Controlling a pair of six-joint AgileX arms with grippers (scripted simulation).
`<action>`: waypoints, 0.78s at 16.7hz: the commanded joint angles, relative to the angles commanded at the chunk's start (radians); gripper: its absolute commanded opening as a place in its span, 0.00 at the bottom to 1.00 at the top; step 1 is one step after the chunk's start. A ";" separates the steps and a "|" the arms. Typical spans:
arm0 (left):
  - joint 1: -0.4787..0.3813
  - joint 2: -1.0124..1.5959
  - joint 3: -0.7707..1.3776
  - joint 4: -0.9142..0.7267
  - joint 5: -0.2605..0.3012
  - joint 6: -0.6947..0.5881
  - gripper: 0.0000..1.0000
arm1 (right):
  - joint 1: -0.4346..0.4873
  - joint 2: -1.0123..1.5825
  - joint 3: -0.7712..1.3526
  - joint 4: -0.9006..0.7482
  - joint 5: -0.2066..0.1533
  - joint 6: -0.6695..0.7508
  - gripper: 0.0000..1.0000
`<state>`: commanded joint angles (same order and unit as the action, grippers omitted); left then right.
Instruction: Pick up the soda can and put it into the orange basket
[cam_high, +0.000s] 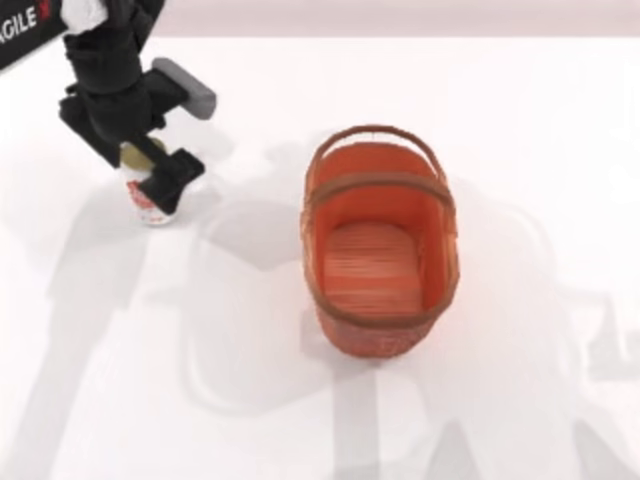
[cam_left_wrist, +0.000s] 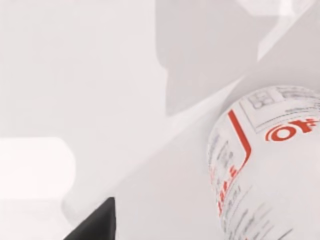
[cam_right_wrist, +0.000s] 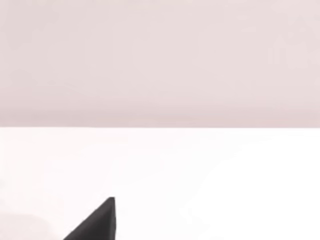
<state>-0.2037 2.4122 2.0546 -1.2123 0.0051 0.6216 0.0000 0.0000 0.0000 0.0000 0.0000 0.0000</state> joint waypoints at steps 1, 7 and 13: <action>0.000 0.000 0.000 0.000 0.000 0.000 1.00 | 0.000 0.000 0.000 0.000 0.000 0.000 1.00; 0.000 0.000 0.000 0.000 0.000 0.000 0.70 | 0.000 0.000 0.000 0.000 0.000 0.000 1.00; 0.000 0.000 0.000 0.000 0.000 0.000 0.25 | 0.000 0.000 0.000 0.000 0.000 0.000 1.00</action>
<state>-0.2037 2.4122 2.0546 -1.2123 0.0051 0.6216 0.0000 0.0000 0.0000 0.0000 0.0000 0.0000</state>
